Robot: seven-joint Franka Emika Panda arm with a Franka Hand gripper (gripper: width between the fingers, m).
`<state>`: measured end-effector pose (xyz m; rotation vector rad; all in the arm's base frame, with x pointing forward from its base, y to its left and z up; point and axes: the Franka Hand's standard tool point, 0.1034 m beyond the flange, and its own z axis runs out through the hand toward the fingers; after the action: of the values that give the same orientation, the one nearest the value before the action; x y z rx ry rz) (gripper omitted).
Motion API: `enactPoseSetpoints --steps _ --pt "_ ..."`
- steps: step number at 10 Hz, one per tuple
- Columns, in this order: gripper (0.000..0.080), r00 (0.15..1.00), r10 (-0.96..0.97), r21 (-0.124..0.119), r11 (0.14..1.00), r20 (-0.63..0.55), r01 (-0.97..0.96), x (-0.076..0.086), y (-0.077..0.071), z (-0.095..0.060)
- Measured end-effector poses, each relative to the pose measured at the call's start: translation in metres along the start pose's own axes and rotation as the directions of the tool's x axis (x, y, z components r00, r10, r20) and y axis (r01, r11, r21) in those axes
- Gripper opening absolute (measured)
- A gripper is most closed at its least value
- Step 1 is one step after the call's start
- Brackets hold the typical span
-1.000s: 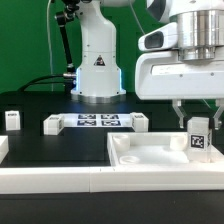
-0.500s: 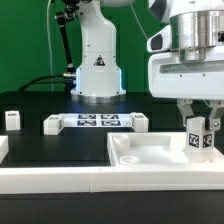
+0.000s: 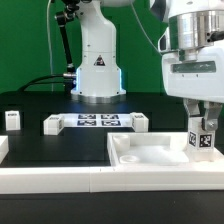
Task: Assemble square table
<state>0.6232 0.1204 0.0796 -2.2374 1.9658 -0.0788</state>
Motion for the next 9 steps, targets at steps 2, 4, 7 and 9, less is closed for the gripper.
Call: enactPoseSetpoints --steps 2,4,7,9 --pt "0.0294 0.999 0.052 0.005 0.999 0.006 -0.052 -0.0002 -0.0002 0.0002" --pt "0.0487 1.0 -0.006 0.005 1.0 0.006 0.006 -0.0007 -0.0001 0.0005" --pt "0.0633 0.975 -0.221 0.006 0.975 0.006 0.221 -0.0017 -0.0007 -0.0011" --pt "0.0649 0.894 -0.448 0.007 0.894 0.005 0.448 -0.0045 -0.0005 -0.0008"
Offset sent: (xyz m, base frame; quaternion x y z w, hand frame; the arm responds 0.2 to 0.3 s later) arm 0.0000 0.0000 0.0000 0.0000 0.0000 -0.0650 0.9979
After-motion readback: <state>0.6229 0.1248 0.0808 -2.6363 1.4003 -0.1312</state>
